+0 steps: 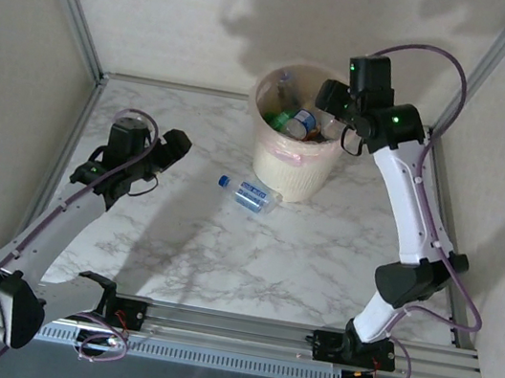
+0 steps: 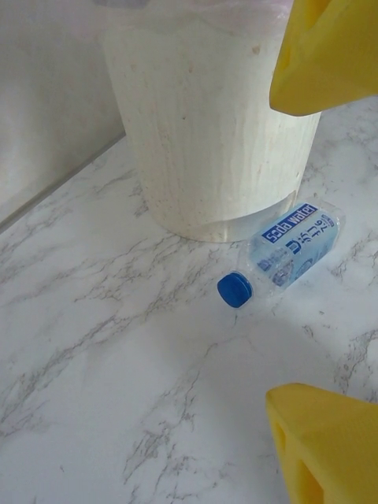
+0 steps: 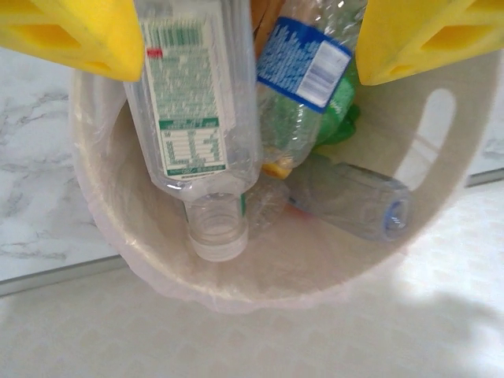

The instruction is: Put the plastic bottles in the bin

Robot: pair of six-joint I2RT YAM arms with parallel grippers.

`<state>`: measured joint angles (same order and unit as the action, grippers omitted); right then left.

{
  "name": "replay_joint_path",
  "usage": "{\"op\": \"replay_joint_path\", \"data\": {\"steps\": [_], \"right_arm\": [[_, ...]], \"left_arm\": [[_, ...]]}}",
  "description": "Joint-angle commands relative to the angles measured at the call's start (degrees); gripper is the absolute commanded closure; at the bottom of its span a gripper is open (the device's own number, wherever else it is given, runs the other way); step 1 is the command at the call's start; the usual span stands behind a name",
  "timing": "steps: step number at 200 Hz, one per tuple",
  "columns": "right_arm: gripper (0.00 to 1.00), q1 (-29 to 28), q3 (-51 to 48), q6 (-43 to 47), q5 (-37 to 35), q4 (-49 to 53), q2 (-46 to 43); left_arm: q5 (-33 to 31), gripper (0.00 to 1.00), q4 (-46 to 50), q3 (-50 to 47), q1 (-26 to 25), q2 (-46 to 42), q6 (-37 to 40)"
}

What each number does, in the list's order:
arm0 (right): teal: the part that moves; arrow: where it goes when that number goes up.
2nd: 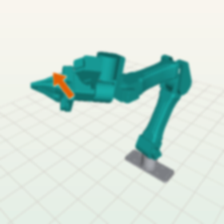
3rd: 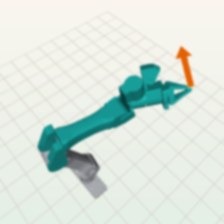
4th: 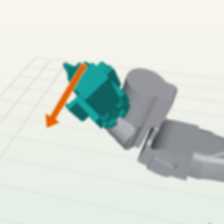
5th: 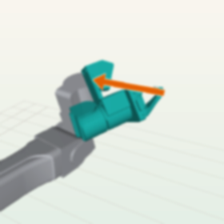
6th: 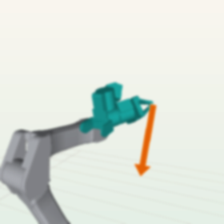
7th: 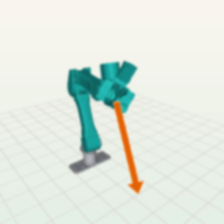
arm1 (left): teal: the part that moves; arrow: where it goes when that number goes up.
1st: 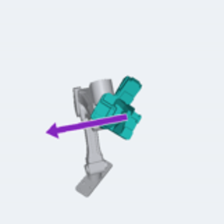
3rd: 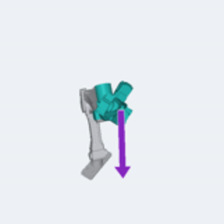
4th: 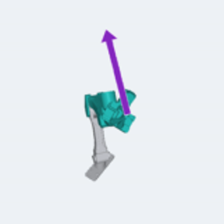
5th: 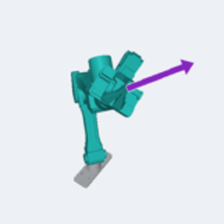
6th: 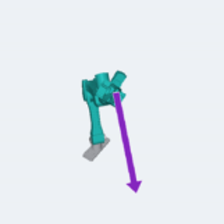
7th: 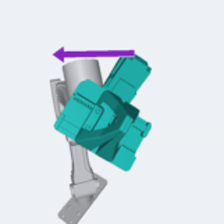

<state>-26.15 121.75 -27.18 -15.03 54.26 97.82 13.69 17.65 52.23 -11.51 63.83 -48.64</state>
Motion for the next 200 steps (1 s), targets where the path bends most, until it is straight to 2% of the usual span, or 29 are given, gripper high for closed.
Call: {"op": "replay_joint_path", "data": {"steps": [1, 27, 56, 90, 136, 200], "right_arm": [[0.36, -0.8, -0.7, -0.1, -1.1, 0.2, -2.9], [0.5, -0.7, -3.5, 0.7, -1.1, -1.2, -2.6], [0.6, 0.8, -5.7, 1.1, -0.9, -3.3, -1.5], [0.64, 2.2, -5.6, 2.3, -0.9, -4.0, 0.5], [0.65, 2.6, -1.3, 3.6, -1.0, -4.7, 0.5], [0.77, 4.8, 5.5, 4.4, -0.3, -5.6, 6.6]], "left_arm": [[0.9, 0.13, -2.0, -0.9, 0.0, 1.0, -1.4], [1.0, 0.14, -2.8, -0.9, -0.5, 1.2, -2.0], [0.8, 0.14, -2.4, -1.0, -0.6, 0.8, -1.9], [0.5, 0.14, -2.0, -1.3, -0.6, 0.5, -1.5], [0.8, 0.14, -2.4, -1.2, -0.6, 0.7, -1.7], [0.7, 0.15, -1.6, -0.5, -0.6, 0.5, -1.4]]}}
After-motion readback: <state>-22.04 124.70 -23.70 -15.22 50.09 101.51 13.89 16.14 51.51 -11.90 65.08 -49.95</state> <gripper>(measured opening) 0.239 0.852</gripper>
